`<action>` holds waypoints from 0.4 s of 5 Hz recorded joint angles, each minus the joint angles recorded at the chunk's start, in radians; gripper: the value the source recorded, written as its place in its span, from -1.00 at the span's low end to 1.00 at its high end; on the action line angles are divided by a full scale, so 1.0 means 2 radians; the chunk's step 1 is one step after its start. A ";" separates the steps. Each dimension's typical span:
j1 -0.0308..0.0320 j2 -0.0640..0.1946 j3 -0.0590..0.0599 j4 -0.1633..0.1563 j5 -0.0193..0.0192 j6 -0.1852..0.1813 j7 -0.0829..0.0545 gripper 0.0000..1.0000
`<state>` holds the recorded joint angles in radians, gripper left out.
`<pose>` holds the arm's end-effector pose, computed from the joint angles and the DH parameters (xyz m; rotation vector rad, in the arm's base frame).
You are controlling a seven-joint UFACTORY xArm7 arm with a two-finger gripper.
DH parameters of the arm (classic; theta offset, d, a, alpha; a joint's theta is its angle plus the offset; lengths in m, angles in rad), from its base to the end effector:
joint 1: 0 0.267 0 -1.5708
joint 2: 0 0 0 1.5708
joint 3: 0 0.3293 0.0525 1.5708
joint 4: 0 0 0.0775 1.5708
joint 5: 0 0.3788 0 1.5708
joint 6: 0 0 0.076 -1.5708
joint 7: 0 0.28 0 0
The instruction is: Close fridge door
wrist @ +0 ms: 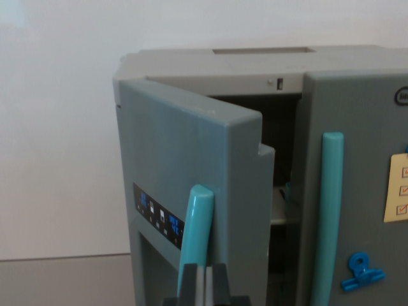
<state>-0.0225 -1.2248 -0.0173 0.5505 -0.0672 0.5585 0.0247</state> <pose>0.3517 -0.0203 0.5551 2.5363 -0.0408 1.7664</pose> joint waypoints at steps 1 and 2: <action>0.0000 0.003 0.000 0.000 0.0000 0.000 0.000 1.00; 0.0000 0.003 0.000 0.000 0.0000 0.000 0.000 1.00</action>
<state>-0.0225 -1.2193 -0.0173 0.5505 -0.0672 0.5585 0.0247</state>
